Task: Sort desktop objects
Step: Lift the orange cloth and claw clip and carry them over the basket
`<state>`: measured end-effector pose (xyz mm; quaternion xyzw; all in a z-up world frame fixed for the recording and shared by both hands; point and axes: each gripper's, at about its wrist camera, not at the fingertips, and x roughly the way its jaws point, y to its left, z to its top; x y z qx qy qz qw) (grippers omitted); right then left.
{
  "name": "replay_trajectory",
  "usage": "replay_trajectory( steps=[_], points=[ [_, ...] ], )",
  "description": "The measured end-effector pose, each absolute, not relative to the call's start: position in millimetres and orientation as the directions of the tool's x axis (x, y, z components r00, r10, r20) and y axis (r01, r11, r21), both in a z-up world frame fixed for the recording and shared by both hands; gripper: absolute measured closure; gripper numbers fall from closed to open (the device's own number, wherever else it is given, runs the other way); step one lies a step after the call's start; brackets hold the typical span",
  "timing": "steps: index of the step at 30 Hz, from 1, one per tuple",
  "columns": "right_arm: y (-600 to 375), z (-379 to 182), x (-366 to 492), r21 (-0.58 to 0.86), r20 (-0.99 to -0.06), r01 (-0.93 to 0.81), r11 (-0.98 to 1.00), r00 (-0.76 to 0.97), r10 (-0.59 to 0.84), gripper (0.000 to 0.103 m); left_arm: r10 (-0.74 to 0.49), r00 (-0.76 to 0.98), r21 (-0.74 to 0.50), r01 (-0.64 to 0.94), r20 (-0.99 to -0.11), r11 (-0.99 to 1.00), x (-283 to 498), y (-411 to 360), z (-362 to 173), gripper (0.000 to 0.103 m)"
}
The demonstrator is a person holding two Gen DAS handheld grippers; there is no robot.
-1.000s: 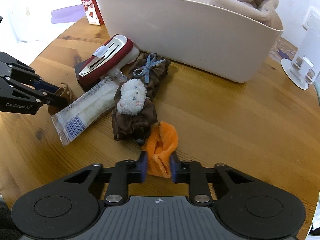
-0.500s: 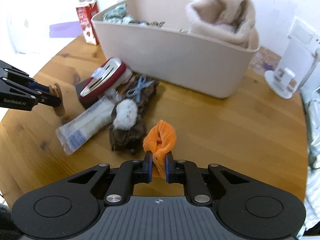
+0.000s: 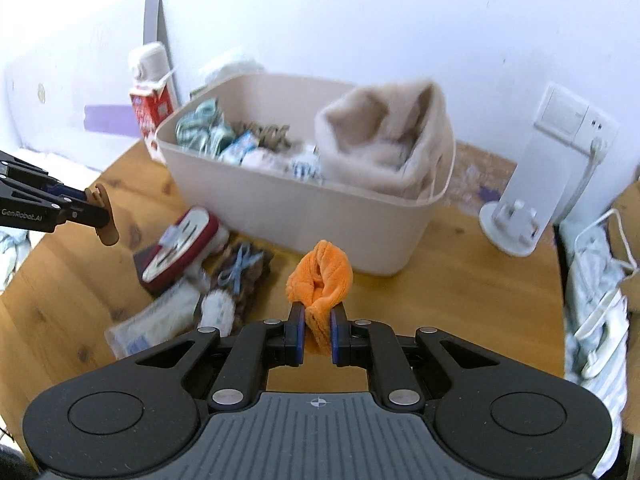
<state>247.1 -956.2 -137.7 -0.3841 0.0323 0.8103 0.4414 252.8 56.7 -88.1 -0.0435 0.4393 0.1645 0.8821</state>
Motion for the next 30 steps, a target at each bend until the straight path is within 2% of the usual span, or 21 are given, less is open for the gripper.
replay_trajectory(
  steps=[17, 30],
  points=[
    [-914.3, -79.5, 221.9, -0.353, -0.530, -0.707, -0.613, -0.388, 0.754, 0.091, 0.334, 0.640, 0.153, -0.322, -0.692, 0.934, 318.1, 78.6, -38.9, 0.083],
    [-880.8, -60.8, 196.3, -0.359, -0.482, -0.698, -0.619, -0.429, 0.764, 0.091, 0.335, 0.648, 0.153, -0.321, -0.684, 0.935, 368.9, 71.4, -44.1, 0.083]
  ],
)
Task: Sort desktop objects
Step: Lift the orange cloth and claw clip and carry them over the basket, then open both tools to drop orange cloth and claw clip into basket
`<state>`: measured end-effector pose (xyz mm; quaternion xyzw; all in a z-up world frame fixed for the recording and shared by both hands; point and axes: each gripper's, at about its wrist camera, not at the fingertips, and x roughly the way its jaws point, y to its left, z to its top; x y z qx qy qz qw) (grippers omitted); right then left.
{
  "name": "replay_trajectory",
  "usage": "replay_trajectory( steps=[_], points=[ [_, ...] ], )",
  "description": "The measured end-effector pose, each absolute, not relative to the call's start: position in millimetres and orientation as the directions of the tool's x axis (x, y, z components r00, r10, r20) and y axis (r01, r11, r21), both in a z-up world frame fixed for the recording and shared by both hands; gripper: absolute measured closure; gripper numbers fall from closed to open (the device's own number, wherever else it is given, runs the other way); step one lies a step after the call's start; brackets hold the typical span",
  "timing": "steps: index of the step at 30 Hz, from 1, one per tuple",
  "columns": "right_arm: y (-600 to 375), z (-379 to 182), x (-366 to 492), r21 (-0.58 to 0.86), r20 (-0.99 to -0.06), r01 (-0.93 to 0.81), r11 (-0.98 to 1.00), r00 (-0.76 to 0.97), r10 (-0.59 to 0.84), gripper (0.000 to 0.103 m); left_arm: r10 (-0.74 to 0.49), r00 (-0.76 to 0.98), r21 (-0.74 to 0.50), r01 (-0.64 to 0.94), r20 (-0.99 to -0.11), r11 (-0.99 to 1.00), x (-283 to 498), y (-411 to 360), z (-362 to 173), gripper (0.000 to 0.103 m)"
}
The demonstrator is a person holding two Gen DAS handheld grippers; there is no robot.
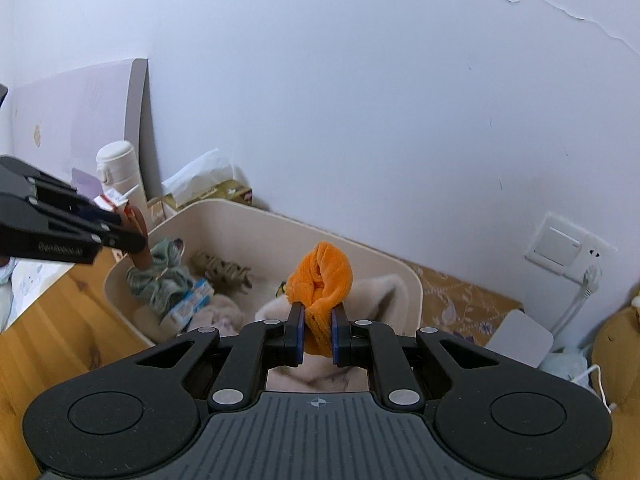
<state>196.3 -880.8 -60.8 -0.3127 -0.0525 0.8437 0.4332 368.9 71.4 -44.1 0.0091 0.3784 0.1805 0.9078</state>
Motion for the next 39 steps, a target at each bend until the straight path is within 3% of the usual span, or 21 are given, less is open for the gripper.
replay_trajectory(
  steps=[12, 23, 24, 27, 29, 32, 34, 39],
  points=[
    [-854.5, -65.3, 166.9, -0.365, -0.507, -0.653, -0.663, -0.458, 0.730, 0.091, 0.309, 0.606, 0.109, -0.345, -0.733, 0.932, 412.5, 74.6, -66.9, 0.083],
    [-824.4, -82.6, 152.9, -0.352, -0.593, -0.615, -0.706, -0.437, 0.677, 0.089, 0.272, 0.499, 0.071, -0.384, -0.823, 0.921, 436.9, 83.4, -96.9, 0.083],
    [-823.3, -83.4, 152.4, -0.350, -0.597, -0.613, -0.709, -0.437, 0.673, 0.087, 0.267, 0.496, 0.065, -0.388, -0.826, 0.920, 437.1, 83.6, -98.1, 0.083],
    [-822.7, -85.1, 153.7, -0.341, -0.608, -0.606, -0.719, -0.441, 0.660, 0.068, 0.274, 0.484, 0.069, -0.398, -0.831, 0.915, 438.1, 82.9, -100.7, 0.078],
    [-822.1, -85.9, 156.0, -0.322, -0.612, -0.619, -0.716, -0.441, 0.657, 0.066, 0.287, 0.467, 0.079, -0.416, -0.836, 0.906, 438.2, 83.6, -101.6, 0.055],
    [-820.2, -85.6, 159.2, -0.287, -0.620, -0.640, -0.712, -0.442, 0.648, 0.054, 0.276, 0.486, 0.064, -0.407, -0.830, 0.911, 435.6, 82.1, -98.7, 0.040],
    [-820.1, -84.9, 162.1, -0.262, -0.621, -0.658, -0.706, -0.445, 0.645, 0.040, 0.277, 0.497, 0.073, -0.391, -0.822, 0.918, 433.7, 78.7, -96.4, 0.036],
    [-825.0, -82.6, 166.9, -0.232, -0.617, -0.691, -0.685, -0.440, 0.653, 0.024, 0.303, 0.494, 0.114, -0.376, -0.815, 0.920, 426.6, 73.5, -93.7, 0.029]
  ],
)
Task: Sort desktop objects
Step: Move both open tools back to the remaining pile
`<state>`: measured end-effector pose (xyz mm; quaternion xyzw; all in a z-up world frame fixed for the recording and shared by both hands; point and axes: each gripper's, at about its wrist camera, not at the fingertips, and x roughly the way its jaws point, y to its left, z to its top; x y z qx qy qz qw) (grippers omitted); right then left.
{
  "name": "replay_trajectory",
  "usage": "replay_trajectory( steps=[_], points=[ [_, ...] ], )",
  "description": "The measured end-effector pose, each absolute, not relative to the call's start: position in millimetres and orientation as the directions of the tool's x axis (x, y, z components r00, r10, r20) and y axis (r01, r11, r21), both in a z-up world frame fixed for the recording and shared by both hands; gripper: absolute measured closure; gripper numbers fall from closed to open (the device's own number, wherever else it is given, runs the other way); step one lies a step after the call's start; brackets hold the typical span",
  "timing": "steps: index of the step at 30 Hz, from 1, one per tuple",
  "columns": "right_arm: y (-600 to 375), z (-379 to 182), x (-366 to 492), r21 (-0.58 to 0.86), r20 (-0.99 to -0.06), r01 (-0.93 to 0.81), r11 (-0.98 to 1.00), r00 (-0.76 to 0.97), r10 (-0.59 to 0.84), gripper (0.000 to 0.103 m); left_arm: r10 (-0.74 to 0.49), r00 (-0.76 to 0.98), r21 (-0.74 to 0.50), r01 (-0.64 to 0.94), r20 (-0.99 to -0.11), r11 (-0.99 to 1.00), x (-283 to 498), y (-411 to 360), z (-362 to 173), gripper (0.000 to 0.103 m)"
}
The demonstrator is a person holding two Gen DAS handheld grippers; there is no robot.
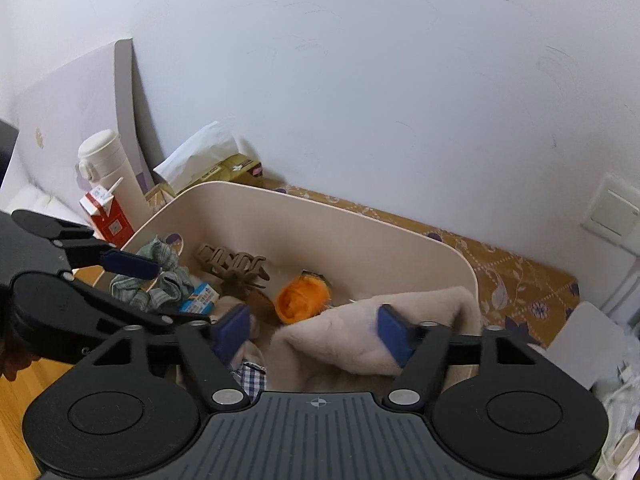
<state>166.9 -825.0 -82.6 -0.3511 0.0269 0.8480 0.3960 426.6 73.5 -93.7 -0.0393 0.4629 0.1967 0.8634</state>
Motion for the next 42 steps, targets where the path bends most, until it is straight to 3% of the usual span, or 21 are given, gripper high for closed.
replay_trajectory(
  steps=[2, 4, 10, 24, 42],
  points=[
    [-828.9, -80.8, 169.5, -0.227, -0.613, -0.698, -0.679, -0.438, 0.657, 0.021, 0.302, 0.497, 0.109, -0.379, -0.814, 0.919, 422.0, 72.5, -91.7, 0.029],
    [-834.7, -79.0, 173.3, -0.225, -0.604, -0.708, -0.669, -0.437, 0.666, 0.010, 0.310, 0.498, 0.113, -0.387, -0.810, 0.915, 416.7, 70.2, -89.0, 0.028],
    [-854.4, -81.2, 181.8, -0.227, -0.591, -0.726, -0.649, -0.426, 0.685, 0.001, 0.338, 0.498, 0.126, -0.410, -0.799, 0.903, 394.2, 68.3, -86.0, 0.025],
    [-902.3, -118.0, 200.0, -0.209, -0.645, -0.751, -0.627, -0.375, 0.665, 0.000, 0.337, 0.508, 0.116, -0.416, -0.793, 0.902, 329.0, 50.3, -84.1, 0.022],
    [-940.5, -196.6, 187.8, -0.289, -0.796, -0.608, -0.739, -0.277, 0.539, 0.000, 0.209, 0.365, 0.064, -0.371, -0.907, 0.926, 278.3, 4.6, -152.7, 0.022]
  ],
)
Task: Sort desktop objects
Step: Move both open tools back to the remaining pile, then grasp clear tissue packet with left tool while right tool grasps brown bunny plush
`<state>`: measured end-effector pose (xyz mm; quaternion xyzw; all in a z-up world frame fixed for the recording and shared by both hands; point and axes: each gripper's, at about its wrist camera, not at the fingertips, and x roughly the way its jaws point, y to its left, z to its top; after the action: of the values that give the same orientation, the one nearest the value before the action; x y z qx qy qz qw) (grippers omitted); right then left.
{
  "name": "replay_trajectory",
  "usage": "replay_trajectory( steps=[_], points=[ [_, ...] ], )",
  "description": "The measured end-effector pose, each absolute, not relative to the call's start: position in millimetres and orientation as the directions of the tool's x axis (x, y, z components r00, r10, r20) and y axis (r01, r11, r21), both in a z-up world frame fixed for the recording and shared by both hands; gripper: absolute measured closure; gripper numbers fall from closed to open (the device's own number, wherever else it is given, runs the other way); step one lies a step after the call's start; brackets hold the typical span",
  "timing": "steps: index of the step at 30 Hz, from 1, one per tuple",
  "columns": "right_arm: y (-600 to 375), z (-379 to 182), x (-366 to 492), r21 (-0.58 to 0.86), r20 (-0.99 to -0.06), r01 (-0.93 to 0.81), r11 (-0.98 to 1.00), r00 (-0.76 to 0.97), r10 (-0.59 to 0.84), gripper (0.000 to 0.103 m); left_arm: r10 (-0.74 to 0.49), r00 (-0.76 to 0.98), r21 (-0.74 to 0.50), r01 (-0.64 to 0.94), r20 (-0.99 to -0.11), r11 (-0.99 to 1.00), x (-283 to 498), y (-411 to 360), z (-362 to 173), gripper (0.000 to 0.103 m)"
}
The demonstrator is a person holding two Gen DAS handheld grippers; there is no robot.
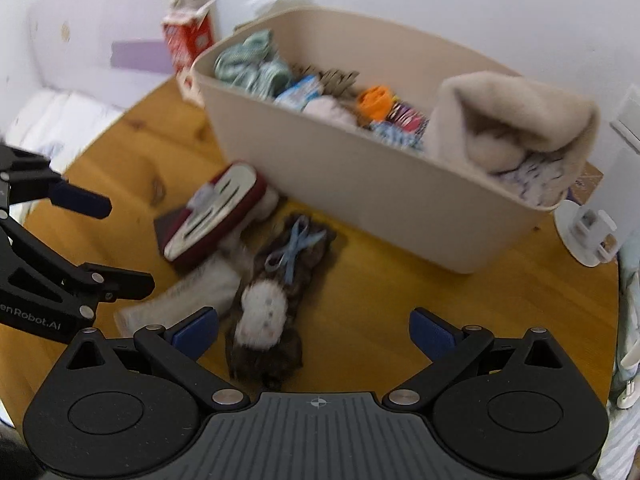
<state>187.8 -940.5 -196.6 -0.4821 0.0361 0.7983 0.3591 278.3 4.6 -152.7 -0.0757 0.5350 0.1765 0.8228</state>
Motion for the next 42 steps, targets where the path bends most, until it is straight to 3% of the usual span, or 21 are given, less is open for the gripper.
replay_trajectory(
  steps=[10, 30, 42],
  points=[
    [-937.8, -218.9, 191.4, -0.271, -0.829, -0.543, -0.795, -0.288, 0.479, 0.000, 0.170, 0.312, 0.036, -0.393, -0.935, 0.919, 284.4, 1.7, -175.2, 0.022],
    [-897.0, -227.9, 214.6, -0.306, -0.821, -0.545, -0.781, -0.263, 0.506, 0.000, 0.139, 0.265, -0.006, -0.481, -0.954, 0.876, 302.9, -3.1, -194.7, 0.022],
    [-900.7, -231.9, 197.5, -0.335, -0.792, -0.333, -0.881, -0.406, 0.455, 0.001, 0.203, 0.260, 0.044, -0.511, -0.944, 0.859, 318.4, -5.6, -200.4, 0.024]
  ],
)
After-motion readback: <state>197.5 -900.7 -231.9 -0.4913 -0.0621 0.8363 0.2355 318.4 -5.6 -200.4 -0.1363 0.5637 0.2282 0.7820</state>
